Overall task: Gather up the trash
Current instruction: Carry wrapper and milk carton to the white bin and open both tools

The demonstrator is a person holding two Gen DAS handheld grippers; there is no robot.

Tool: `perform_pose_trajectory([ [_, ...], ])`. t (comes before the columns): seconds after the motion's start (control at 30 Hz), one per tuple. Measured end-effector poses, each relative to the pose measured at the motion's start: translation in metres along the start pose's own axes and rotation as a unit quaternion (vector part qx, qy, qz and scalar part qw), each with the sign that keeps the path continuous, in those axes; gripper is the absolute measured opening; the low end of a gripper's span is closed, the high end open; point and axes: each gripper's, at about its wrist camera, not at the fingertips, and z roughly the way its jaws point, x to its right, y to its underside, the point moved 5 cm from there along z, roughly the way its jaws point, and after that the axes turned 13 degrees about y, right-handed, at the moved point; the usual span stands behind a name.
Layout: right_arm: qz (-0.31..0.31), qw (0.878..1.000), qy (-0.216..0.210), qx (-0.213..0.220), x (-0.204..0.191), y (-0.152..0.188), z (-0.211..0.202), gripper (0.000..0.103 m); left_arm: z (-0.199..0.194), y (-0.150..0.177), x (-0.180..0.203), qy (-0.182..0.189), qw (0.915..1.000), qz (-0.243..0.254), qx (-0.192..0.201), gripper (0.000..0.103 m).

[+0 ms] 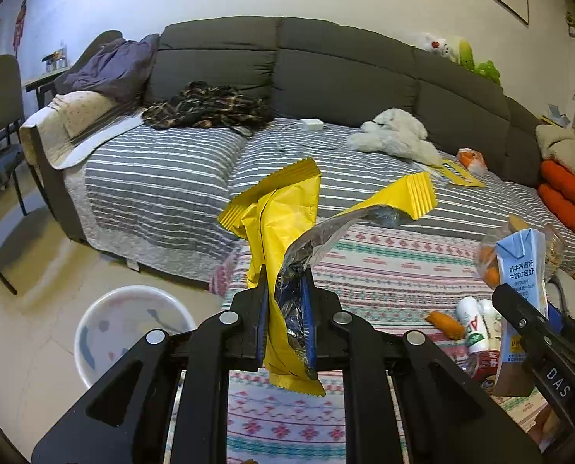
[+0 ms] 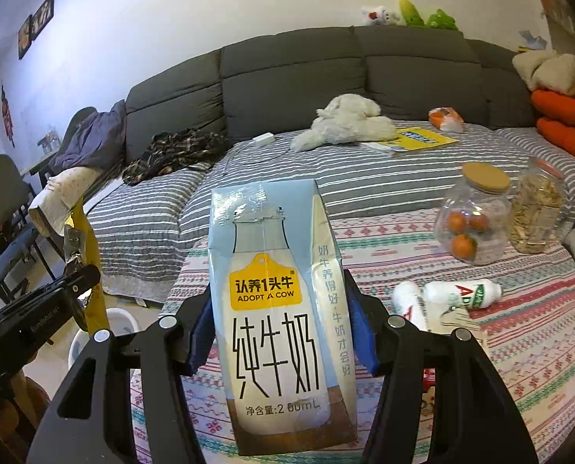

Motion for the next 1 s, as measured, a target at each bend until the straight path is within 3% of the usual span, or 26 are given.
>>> perform_pose_trajectory([
  [0.47,-0.024,0.999,-0.032,-0.012,-0.057,0.011,0.005,0.057,-0.011,0.001,-0.072,-0.052,0.9981,-0.031,-0.014,0.014],
  [0.77,-0.022,0.997,-0.070,-0.030,-0.104,0.021,0.013,0.057,-0.019,0.004,-0.144,-0.099,0.9903,-0.092,-0.034,0.015],
  [0.9,-0.026,0.995,-0.091,-0.040,-0.135,0.027,0.018,0.057,-0.026,0.004,-0.171,-0.104,0.9856,-0.128,-0.038,0.022],
  [0.97,-0.032,0.993,-0.101,-0.044,-0.152,0.030,0.019,0.057,-0.029,0.004,-0.183,-0.105,0.9832,-0.144,-0.039,0.029],
  [1.0,-0.035,0.993,-0.105,-0.046,-0.161,0.032,0.019,0.057,-0.031,0.004,-0.190,-0.105,0.9815,-0.155,-0.040,0.037],
])
